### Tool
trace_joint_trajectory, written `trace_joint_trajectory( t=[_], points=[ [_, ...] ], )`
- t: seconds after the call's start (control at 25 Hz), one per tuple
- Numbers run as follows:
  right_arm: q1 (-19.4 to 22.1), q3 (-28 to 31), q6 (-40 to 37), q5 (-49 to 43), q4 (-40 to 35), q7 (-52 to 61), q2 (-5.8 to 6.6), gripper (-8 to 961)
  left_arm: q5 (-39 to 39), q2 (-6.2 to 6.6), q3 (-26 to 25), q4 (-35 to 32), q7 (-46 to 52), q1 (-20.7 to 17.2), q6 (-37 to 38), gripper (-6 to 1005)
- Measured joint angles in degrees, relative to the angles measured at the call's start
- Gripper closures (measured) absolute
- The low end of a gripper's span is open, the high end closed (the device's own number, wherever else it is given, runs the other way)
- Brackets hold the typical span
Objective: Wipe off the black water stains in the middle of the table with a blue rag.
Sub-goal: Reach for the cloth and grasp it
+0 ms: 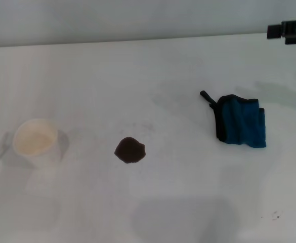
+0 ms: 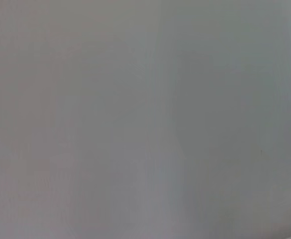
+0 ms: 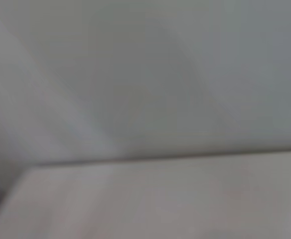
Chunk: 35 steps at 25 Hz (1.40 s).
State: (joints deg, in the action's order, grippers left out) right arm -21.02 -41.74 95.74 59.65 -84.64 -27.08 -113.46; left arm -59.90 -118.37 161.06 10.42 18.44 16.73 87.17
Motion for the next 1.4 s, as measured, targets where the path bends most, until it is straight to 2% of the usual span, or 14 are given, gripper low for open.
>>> trace_joint_trajectory(
  t=[0.08, 0.16, 0.24, 0.28, 0.36, 0.6, 1.0, 1.28, 1.4],
  points=[
    [-0.2, -1.6, 1.6, -4.1, -5.5, 3.0, -0.97, 146, 0.0, 0.06, 0.1, 0.2, 0.1, 0.5, 0.0, 117],
    [-0.2, -5.0, 2.4, -6.8, -10.1, 6.0, -1.3, 147, 0.0, 0.28, 0.1, 0.4, 0.1, 1.1, 0.1, 117],
    [-0.4, -8.6, 2.3, -9.8, -12.4, 8.4, -1.34, 148, 0.0, 0.42, 0.1, 0.6, 0.1, 1.3, 0.2, 117],
    [-1.2, -12.5, 1.9, -14.1, -13.3, 10.1, -1.62, 148, 0.0, 0.48, 0.1, 0.7, 0.1, 1.4, 0.3, 117],
    [-1.5, -14.4, 1.6, -16.0, -13.3, 10.8, -1.75, 149, 0.2, 0.59, 0.1, 0.9, 0.1, 1.9, 0.5, 116],
    [-2.2, -28.2, -5.4, -25.1, -9.4, 15.7, -1.9, 152, 0.6, 0.75, 0.2, 0.9, 0.2, 3.0, 0.8, 116],
    [-8.7, -44.7, -12.6, -31.4, 1.6, 24.7, -1.98, 156, 0.7, 0.87, 0.8, 0.9, 0.2, 2.4, 2.3, 117],
    [-10.3, -46.7, -14.0, -32.9, 5.7, 26.0, -2.01, 159, 0.7, 0.95, 1.1, 1.0, 0.2, 1.9, 3.1, 119],
    [-10.4, -46.7, -13.9, -35.4, 6.3, 26.6, -2.02, 192, 0.7, 0.96, 1.1, 1.0, 0.2, 1.6, 3.3, 119]
  ],
)
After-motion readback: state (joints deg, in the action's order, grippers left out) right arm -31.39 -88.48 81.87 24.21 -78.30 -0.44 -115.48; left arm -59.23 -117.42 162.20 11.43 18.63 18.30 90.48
